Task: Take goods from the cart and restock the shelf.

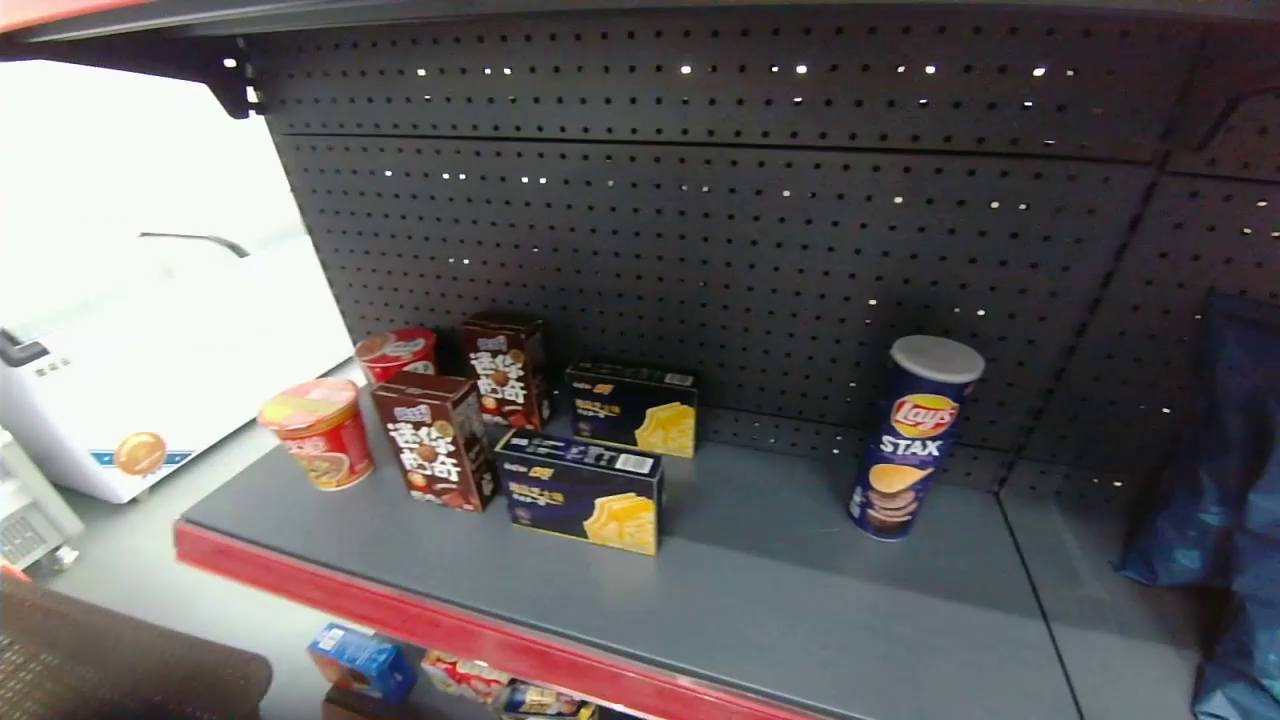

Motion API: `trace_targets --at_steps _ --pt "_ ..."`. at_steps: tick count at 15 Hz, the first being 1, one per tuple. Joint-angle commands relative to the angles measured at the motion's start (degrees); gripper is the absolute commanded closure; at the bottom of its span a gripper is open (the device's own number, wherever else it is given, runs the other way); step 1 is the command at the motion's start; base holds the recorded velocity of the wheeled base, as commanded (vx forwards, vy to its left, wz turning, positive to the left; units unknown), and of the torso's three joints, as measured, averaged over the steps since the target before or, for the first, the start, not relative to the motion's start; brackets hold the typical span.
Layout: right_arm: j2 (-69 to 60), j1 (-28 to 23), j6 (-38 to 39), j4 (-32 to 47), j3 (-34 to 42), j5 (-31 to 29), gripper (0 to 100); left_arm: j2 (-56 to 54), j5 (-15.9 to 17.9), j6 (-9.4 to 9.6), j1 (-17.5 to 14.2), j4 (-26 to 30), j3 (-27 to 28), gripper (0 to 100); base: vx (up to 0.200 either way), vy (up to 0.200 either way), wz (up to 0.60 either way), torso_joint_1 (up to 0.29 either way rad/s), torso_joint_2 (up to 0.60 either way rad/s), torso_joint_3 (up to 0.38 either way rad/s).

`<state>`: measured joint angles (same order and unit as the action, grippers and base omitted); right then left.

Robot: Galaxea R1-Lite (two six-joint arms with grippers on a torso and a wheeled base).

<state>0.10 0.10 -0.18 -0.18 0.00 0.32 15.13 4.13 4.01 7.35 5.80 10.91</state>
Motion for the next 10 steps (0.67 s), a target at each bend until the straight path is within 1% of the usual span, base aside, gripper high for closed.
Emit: trace_targets --at_steps 1,9,10 --pt "0.08 -0.01 0.01 0.01 0.0 0.03 0 -0.1 0.09 -0.06 0.03 0.09 -0.45 100 0.0 0.0 -0.6 0.002 0.0 0.002" --pt "0.08 -0.01 0.01 0.01 0.0 0.12 0 -1.15 -0.09 -0.14 -0.06 0.09 0.78 100 0.0 0.0 0.0 0.0 0.0 0.0" --pt "0.08 -0.01 0.01 0.01 0.0 0.21 0 -1.15 -0.18 -0.14 -0.06 0.09 0.69 100 0.0 0.0 -0.6 -0.002 0.0 0.002"
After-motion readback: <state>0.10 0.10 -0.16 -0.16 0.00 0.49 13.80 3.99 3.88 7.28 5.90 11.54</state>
